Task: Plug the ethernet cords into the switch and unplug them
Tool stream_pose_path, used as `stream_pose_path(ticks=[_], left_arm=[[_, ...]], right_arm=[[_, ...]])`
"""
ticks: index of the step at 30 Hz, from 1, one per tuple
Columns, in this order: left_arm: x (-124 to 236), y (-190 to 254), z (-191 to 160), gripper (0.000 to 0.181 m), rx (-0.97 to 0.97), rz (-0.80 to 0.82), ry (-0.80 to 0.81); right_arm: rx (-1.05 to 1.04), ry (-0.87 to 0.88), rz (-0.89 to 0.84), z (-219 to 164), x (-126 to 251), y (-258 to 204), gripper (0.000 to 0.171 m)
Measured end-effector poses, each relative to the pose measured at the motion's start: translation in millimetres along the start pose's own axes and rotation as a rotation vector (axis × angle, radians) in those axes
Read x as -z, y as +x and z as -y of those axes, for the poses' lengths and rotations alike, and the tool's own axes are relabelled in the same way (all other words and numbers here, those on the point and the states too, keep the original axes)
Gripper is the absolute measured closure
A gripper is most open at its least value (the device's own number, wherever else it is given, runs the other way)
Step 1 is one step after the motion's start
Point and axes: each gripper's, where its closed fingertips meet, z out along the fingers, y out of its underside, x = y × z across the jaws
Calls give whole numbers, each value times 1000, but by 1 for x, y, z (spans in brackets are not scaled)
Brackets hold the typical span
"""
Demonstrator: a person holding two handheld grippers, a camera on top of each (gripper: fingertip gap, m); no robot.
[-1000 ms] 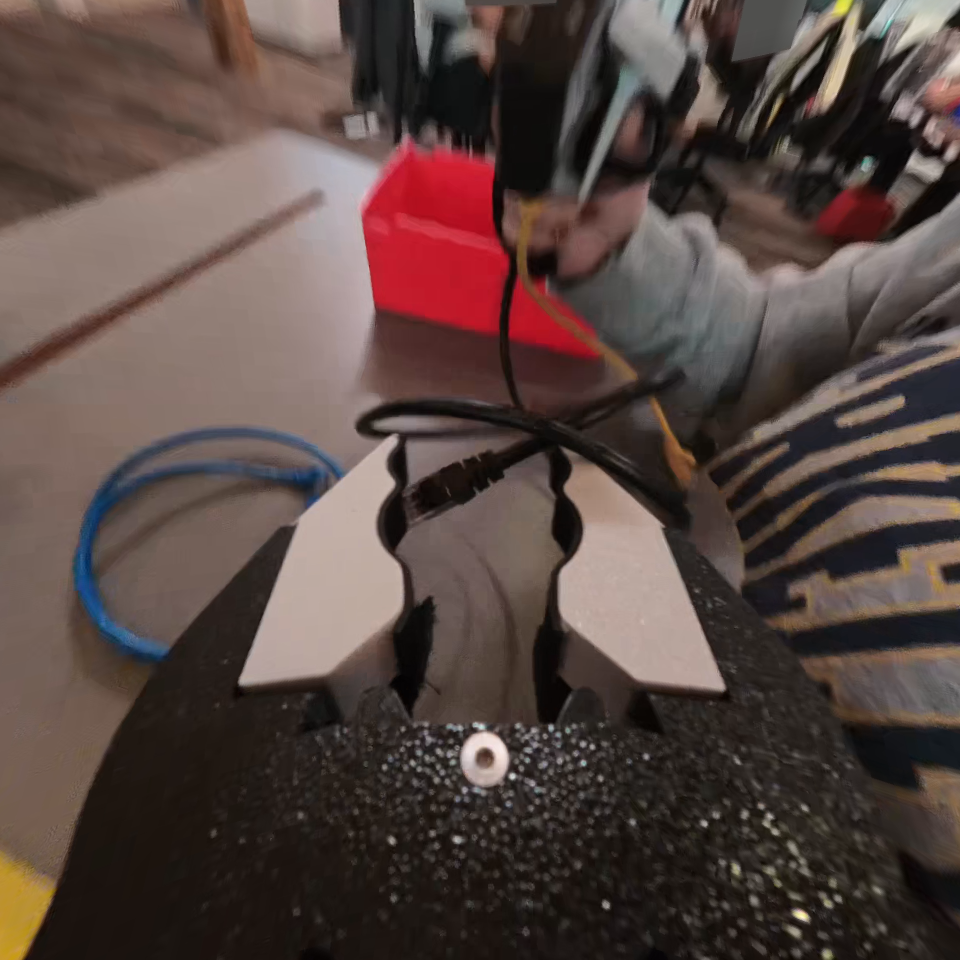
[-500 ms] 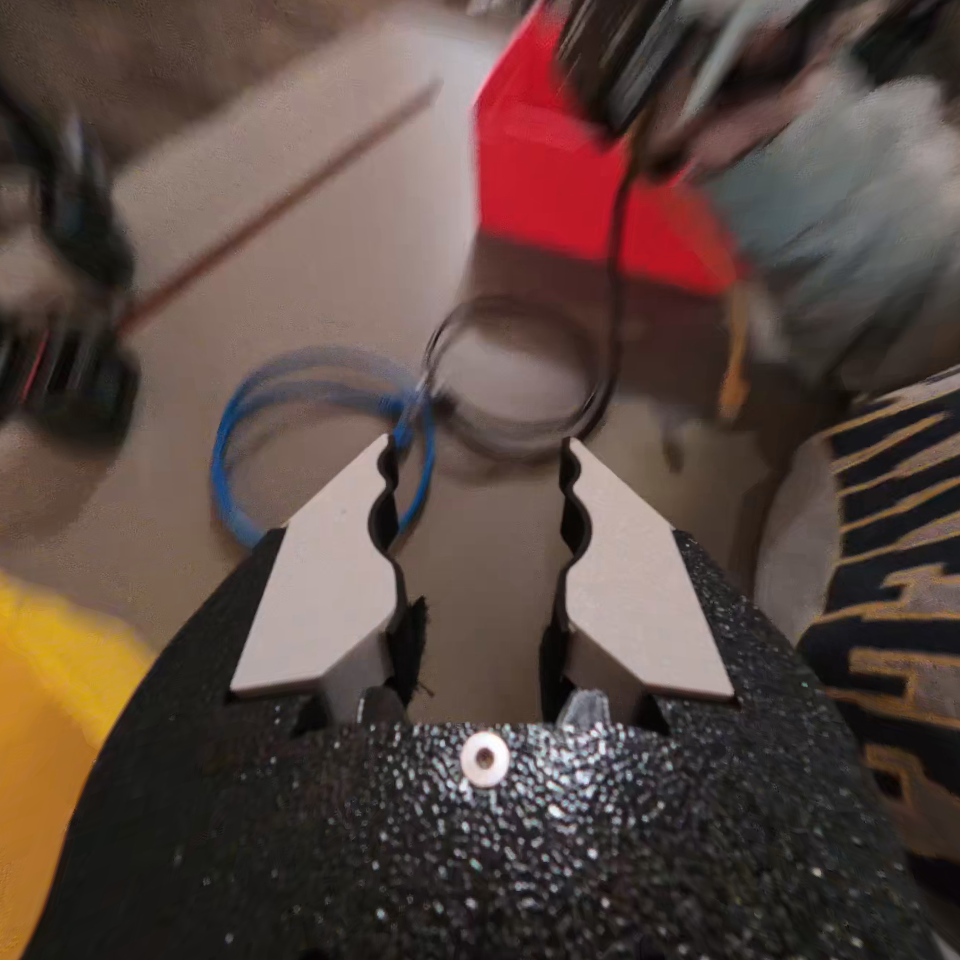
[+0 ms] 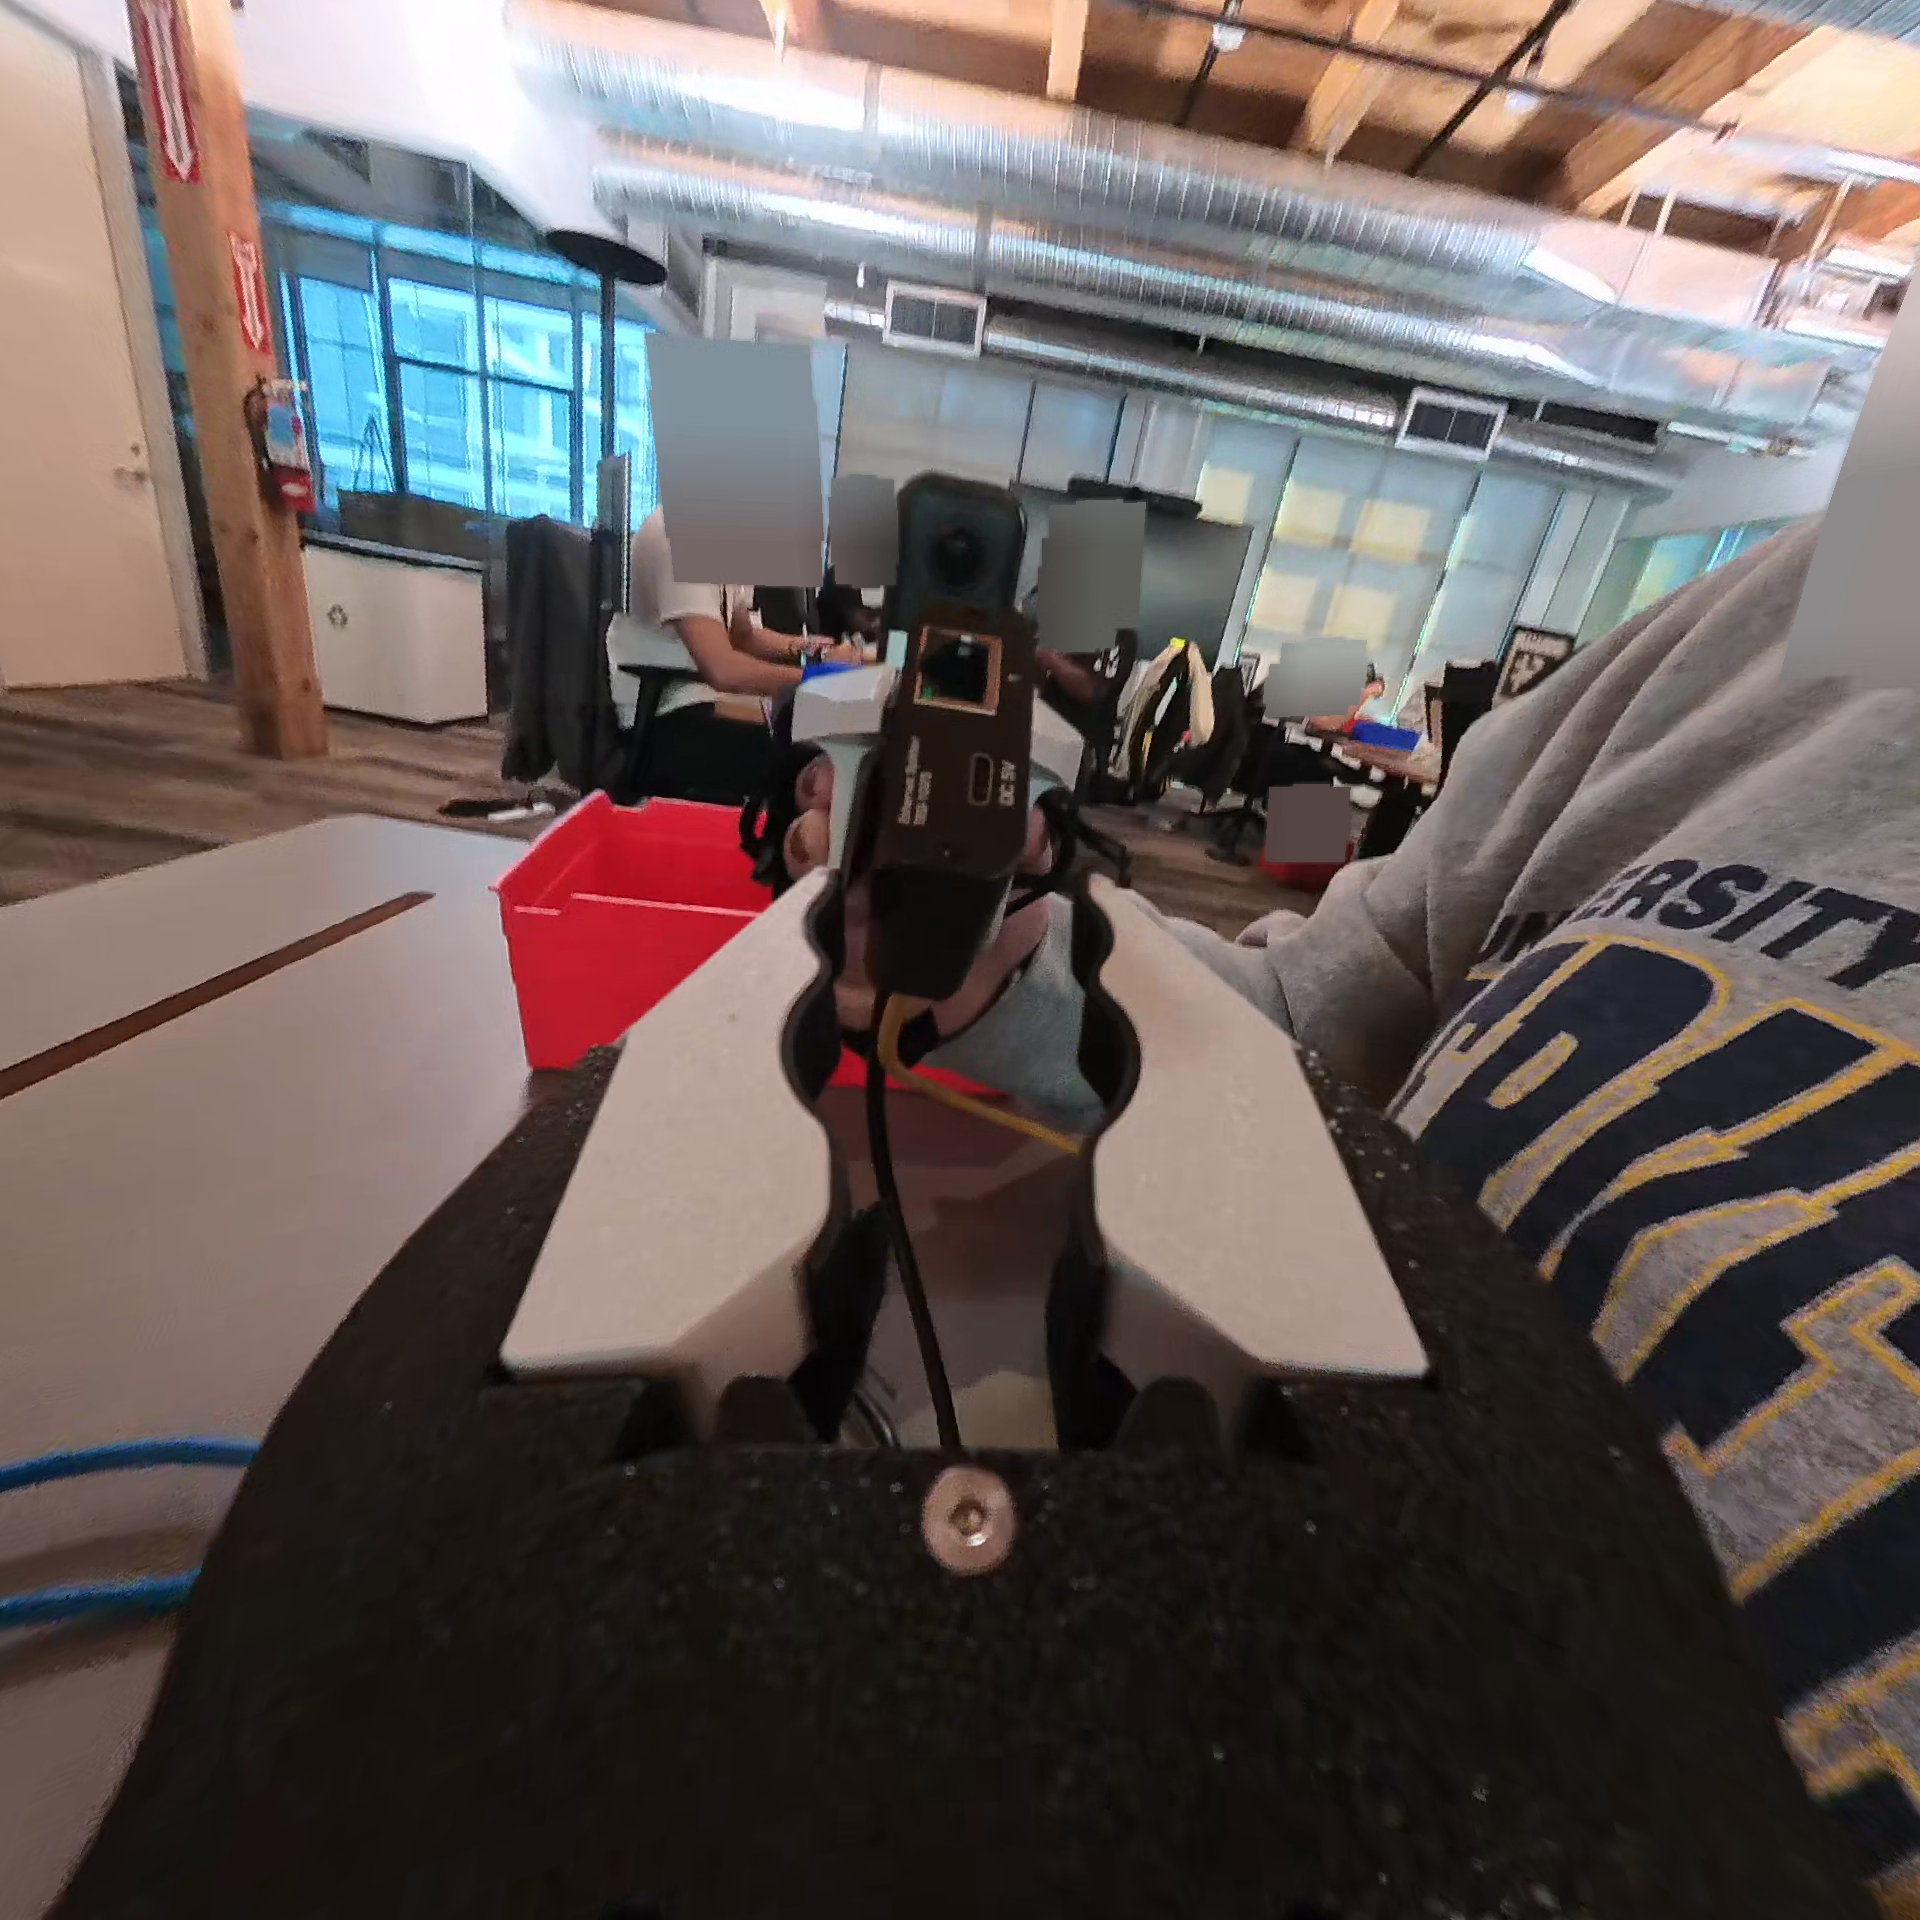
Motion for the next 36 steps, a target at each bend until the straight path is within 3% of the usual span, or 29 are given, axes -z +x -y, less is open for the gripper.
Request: stream_pose_path(ticks=[4,7,9,12,16,19,23,28,29,33,36], left_arm=[[2,-9,0,160,-38,81,21],[13,-32,-12,161,-91,267,-123],[21,-41,-21,160,-192,377,-268],[27,-40,-31,160,-404,441,-512],[22,-29,-44,160,-631,400,-777],[16,-23,-45,160,-695,371,-849],[7,-19,-32,161,-574,346,-672],[-1,-3,-1,123,-250,178,-261],[-3,0,3,122,-211,145,-195],[-14,18,4,138,-117,-9,-57],[-20,27,1,153,-81,-85,-28]], right_arm=[[-18,-27,-38,-4,-1,4,151],[1,-96,-241,-7,5,31,133],[76,-178,-289,-6,9,33,124],[264,-454,-288,-24,9,24,125],[383,-802,-170,-56,4,5,126],[462,-973,-124,-69,10,1,148],[489,-908,-137,-53,9,1,150],[274,-518,-82,-11,1,-12,150],[229,-447,-62,-4,0,-15,150],[75,-247,28,8,-7,-25,150],[17,-196,65,6,-11,-28,150]])
